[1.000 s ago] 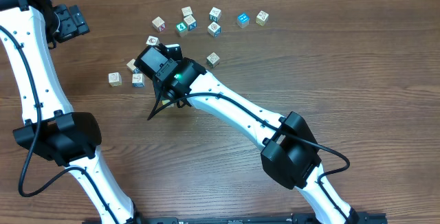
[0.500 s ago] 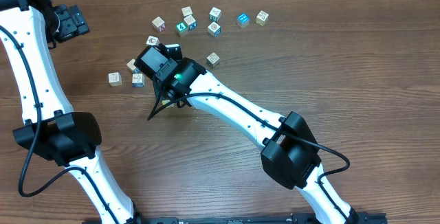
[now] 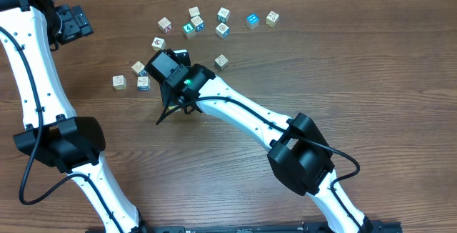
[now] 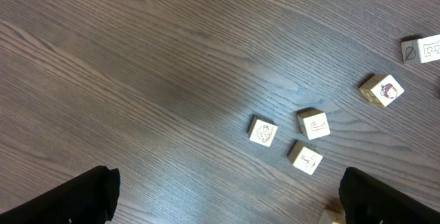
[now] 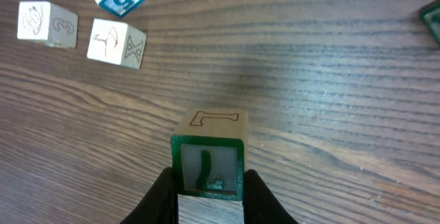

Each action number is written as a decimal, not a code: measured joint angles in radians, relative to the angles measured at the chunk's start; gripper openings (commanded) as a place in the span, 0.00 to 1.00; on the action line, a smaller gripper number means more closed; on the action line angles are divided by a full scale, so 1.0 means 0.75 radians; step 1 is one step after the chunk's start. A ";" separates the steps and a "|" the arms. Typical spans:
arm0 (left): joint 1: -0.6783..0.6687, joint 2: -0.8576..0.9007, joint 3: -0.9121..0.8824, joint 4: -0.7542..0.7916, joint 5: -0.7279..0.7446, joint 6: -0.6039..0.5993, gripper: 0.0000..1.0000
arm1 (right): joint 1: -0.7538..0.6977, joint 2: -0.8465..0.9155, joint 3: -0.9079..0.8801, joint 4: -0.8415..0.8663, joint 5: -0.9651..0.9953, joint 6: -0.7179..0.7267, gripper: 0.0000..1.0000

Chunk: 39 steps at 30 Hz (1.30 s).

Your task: Form a tower

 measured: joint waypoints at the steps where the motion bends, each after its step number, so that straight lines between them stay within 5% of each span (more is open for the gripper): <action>1: 0.000 0.000 0.000 -0.001 0.000 0.000 0.99 | 0.000 0.000 -0.004 0.002 -0.004 -0.001 0.21; 39: 0.000 0.000 0.000 -0.001 0.000 0.000 1.00 | 0.046 0.000 -0.029 -0.020 -0.063 0.099 0.25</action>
